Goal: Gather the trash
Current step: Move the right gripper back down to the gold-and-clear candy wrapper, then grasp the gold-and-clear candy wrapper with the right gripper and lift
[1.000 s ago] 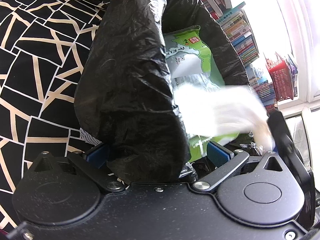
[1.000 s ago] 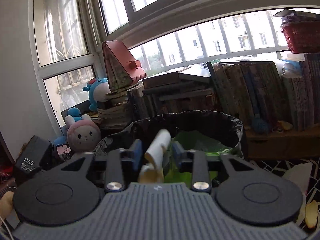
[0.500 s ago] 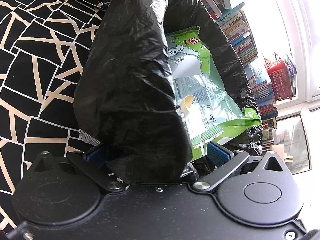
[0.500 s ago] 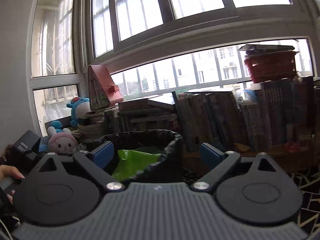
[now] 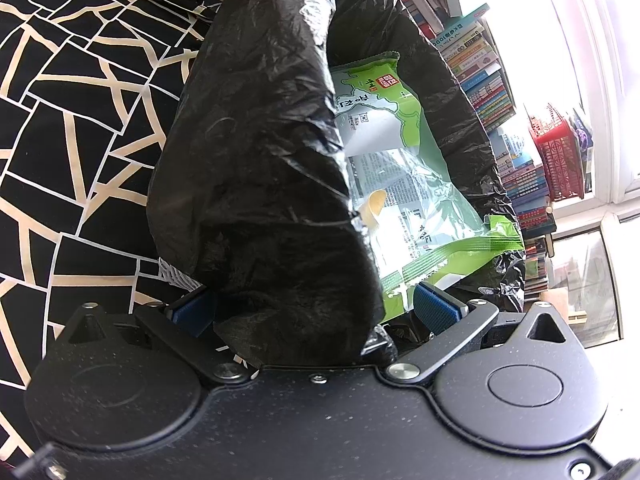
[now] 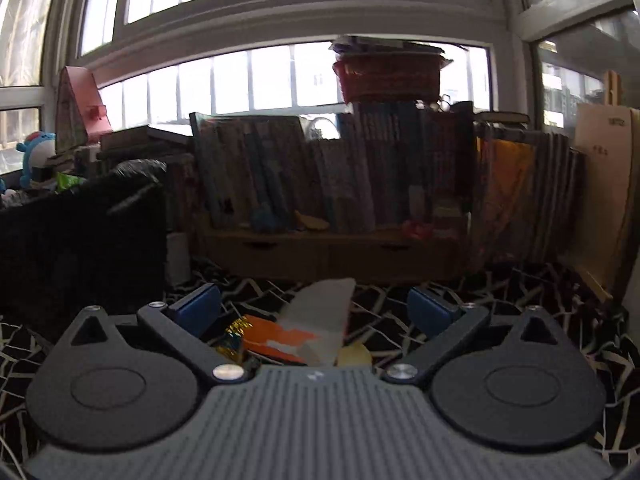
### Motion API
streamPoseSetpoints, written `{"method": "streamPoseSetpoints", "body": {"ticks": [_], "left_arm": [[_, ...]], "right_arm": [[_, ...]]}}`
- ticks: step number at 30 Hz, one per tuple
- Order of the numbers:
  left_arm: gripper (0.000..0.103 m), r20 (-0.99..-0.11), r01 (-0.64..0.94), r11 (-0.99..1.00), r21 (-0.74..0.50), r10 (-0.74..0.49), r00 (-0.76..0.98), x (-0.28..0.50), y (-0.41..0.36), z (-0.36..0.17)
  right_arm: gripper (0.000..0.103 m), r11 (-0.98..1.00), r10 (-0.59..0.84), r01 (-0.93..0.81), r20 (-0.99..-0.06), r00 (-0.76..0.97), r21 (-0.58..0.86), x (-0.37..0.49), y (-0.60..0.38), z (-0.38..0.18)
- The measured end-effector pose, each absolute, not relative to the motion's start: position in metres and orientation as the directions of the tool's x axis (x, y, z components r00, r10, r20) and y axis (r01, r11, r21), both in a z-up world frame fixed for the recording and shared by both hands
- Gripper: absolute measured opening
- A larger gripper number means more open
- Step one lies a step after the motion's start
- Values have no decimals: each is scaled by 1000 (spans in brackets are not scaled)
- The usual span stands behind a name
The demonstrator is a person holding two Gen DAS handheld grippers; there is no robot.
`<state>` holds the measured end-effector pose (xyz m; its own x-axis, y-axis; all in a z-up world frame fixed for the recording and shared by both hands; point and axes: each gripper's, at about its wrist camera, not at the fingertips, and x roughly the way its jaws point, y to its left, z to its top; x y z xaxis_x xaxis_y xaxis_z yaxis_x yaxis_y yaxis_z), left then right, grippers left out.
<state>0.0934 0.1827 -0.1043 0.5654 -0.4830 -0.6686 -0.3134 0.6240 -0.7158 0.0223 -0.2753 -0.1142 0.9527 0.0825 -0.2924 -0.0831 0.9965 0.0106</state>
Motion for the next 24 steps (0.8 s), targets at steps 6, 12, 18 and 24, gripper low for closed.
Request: {"method": "streamPoseSetpoints", "body": {"ticks": [6, 12, 18, 24], "left_arm": [[103, -668, -313, 624, -716, -484, 565, 93, 183, -104], [103, -668, -313, 624, -716, -483, 566, 93, 183, -104], [103, -669, -315, 623, -716, -482, 566, 93, 183, -104], [103, -668, -315, 622, -716, -482, 567, 93, 183, -104]], "right_arm": [[103, 1000, -8, 2, -391, 920, -14, 16, -298, -153], [103, 1000, -27, 29, -468, 883, -3, 12, -309, -183], [102, 1000, -18, 15, -514, 857, -10, 9, -311, -200], [94, 1000, -5, -2, -551, 835, -11, 9, -311, -212]]}}
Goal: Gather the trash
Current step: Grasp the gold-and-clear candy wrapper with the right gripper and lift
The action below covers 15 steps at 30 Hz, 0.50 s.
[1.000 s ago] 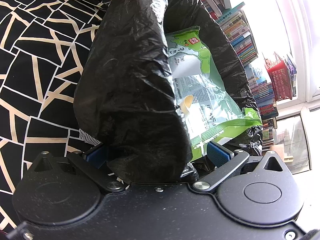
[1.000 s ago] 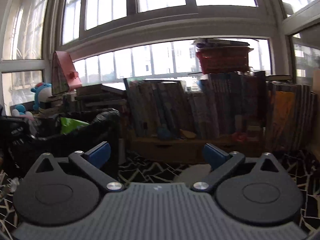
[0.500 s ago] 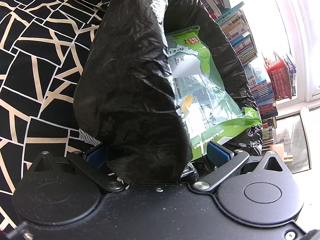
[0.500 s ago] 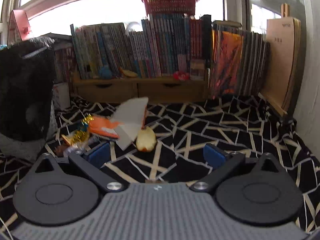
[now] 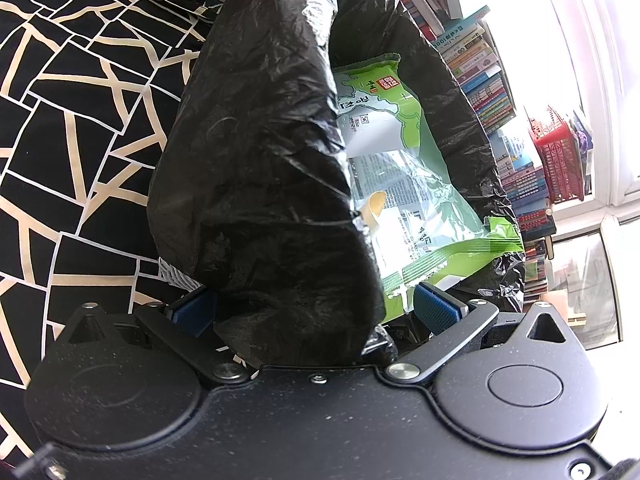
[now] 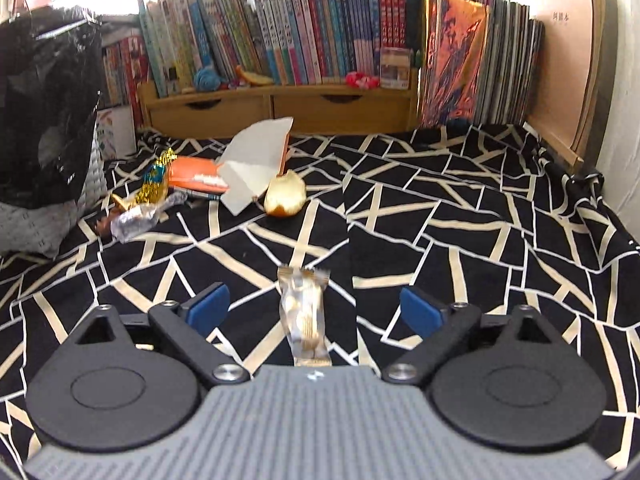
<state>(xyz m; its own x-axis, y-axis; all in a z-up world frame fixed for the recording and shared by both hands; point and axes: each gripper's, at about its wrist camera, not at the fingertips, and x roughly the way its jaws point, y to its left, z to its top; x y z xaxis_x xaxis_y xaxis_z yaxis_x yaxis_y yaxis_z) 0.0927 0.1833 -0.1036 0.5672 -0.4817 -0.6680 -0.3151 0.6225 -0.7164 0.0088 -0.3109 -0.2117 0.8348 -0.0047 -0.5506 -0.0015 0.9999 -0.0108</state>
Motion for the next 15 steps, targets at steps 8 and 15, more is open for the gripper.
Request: {"method": "streamPoseSetpoints", "body": {"ticks": [8, 15], "left_arm": [[103, -668, -315, 622, -717, -482, 567, 93, 183, -104], [103, -668, -315, 622, -717, -482, 567, 93, 183, -104]], "right_arm": [[69, 1000, -2, 5, -594, 804, 3, 20, -307, -221], [25, 999, -29, 51, -612, 791, 19, 25, -306, -217]]}}
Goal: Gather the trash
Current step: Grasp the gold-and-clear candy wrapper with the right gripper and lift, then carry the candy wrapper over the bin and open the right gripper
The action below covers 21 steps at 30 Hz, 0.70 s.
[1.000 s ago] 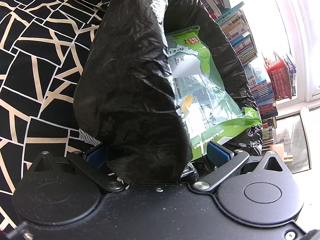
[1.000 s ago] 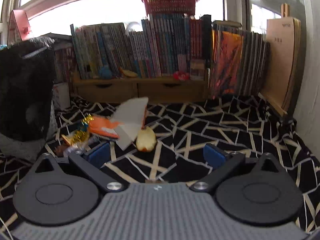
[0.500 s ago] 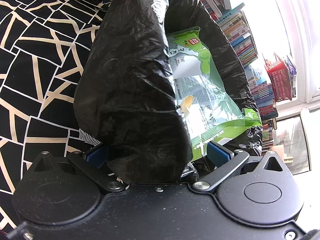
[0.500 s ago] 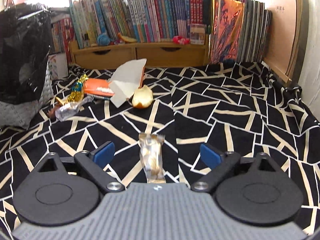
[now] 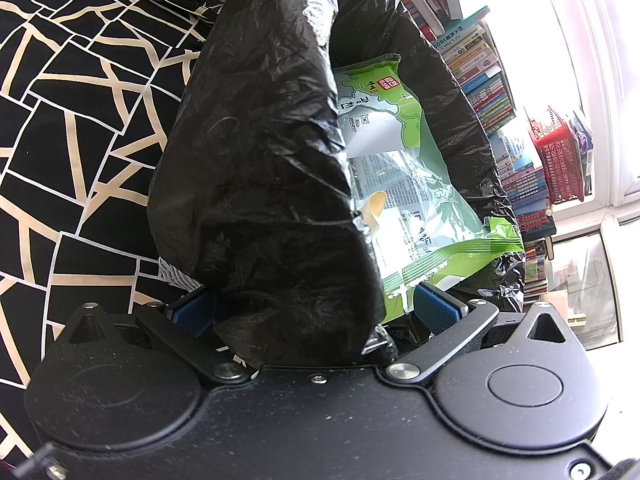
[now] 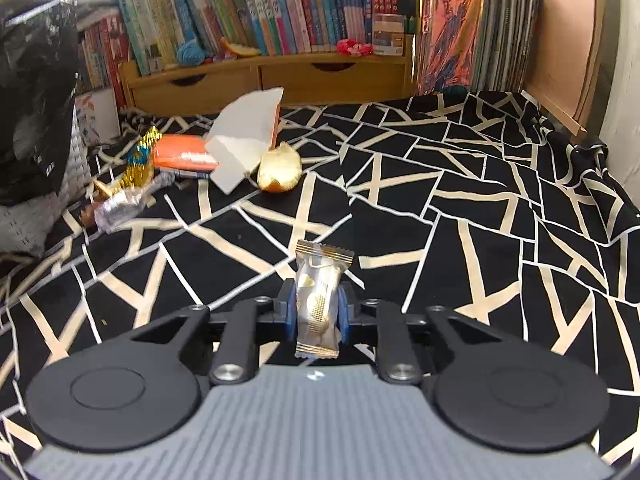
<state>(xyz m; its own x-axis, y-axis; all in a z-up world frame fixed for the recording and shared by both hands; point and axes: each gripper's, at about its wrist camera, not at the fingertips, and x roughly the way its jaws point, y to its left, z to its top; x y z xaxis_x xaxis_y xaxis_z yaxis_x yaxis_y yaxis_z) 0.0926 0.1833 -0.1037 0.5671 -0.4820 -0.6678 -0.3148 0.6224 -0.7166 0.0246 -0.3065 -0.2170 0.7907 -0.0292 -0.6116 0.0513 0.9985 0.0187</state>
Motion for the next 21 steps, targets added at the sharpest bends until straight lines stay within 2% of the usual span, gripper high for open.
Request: {"method": "streamPoseSetpoints", "body": {"ticks": [9, 15, 21], "left_arm": [[103, -668, -315, 622, -717, -482, 567, 93, 183, -104], [103, -667, -314, 623, -717, -482, 568, 93, 183, -104], [103, -665, -311, 622, -719, -484, 569, 92, 184, -103]], "right_arm": [[24, 987, 95, -16, -494, 864, 160, 25, -304, -163], [24, 958, 258, -192, -353, 899, 211, 42, -267, -97], [24, 906, 420, -385, -251, 872, 178, 60, -201, -35]]}}
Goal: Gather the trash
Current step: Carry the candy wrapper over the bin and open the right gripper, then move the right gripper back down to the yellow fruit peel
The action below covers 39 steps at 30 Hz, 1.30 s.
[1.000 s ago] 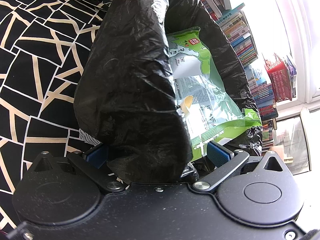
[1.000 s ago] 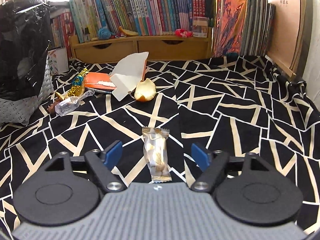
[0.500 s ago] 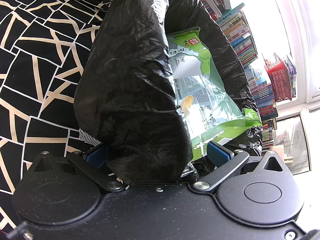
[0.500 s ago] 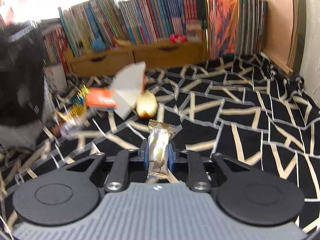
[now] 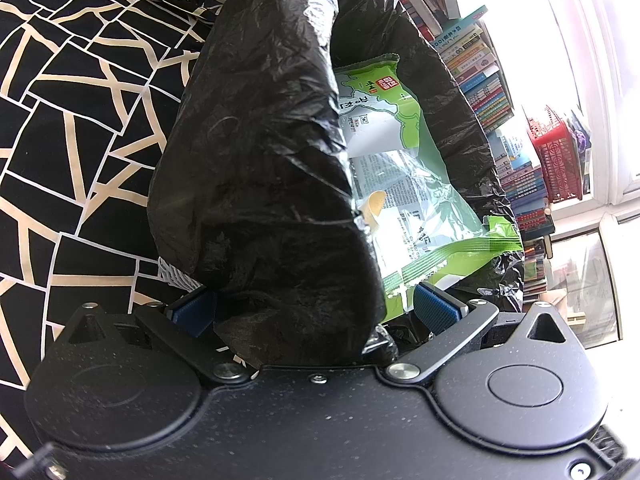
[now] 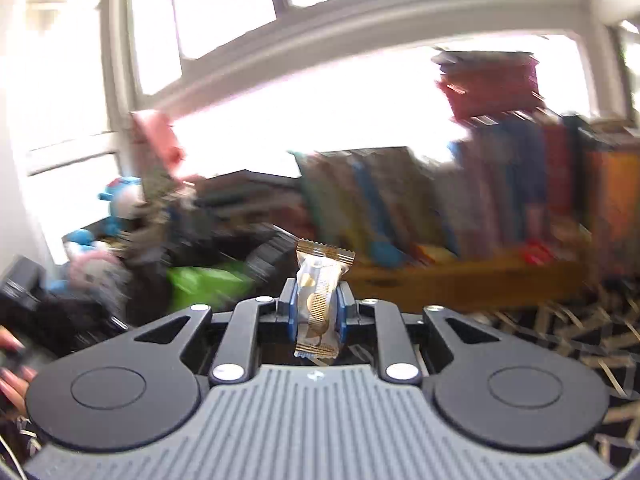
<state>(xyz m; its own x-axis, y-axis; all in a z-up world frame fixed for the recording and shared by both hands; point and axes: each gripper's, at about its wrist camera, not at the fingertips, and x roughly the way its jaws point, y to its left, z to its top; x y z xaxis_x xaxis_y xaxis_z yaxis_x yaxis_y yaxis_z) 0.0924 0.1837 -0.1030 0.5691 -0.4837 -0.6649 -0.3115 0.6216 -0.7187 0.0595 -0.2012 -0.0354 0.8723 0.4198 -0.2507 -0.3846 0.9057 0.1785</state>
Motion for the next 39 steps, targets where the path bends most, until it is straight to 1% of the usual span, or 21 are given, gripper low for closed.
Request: {"method": "streamPoseSetpoints", "body": {"ticks": [3, 6, 11, 14, 15, 16, 19, 22, 25, 28, 32, 36, 39], "left_arm": [[103, -662, -310, 619, -722, -486, 571, 92, 184, -103], [103, -659, -308, 616, -725, -489, 572, 92, 185, -104], [103, -657, -306, 614, -727, -492, 572, 92, 186, -105], [103, -656, -306, 614, -727, -492, 572, 92, 186, -105], [103, -656, -306, 614, -727, -492, 572, 92, 186, -105], [103, -656, -306, 614, -727, -492, 572, 92, 186, -105], [103, -656, -306, 614, -727, -492, 573, 92, 186, -105], [103, -656, -307, 613, -727, -491, 573, 92, 186, -105], [103, -656, -307, 613, -728, -491, 573, 92, 186, -105], [103, -656, -308, 613, -728, -491, 574, 92, 186, -105], [103, -656, -308, 613, -728, -490, 574, 92, 185, -105], [103, -656, -308, 613, -728, -491, 574, 92, 186, -105], [103, -656, -308, 613, -728, -490, 574, 92, 186, -105]], "right_arm": [[24, 881, 473, -453, -239, 848, 135, 66, -163, -17], [25, 863, 504, -496, -256, 825, 99, 75, -129, -10], [27, 842, 531, -533, -311, 788, 86, 88, -85, -18], [31, 837, 533, -543, -333, 778, 72, 92, -71, -25], [48, 836, 534, -545, -337, 775, 71, 93, -68, -26], [56, 832, 539, -550, -339, 771, 73, 93, -68, -28], [64, 830, 541, -553, -337, 771, 69, 90, -72, -30], [68, 834, 539, -547, -332, 775, 77, 88, -85, -30], [70, 846, 525, -523, -315, 790, 98, 89, -103, -30], [74, 870, 490, -481, -286, 823, 107, 87, -125, -29], [77, 924, 379, -376, -255, 889, 63, 84, -154, -30], [80, 968, 247, -247, -272, 930, 34, 93, -183, -41], [80, 983, 180, -181, -320, 930, 27, 104, -200, -58]]}}
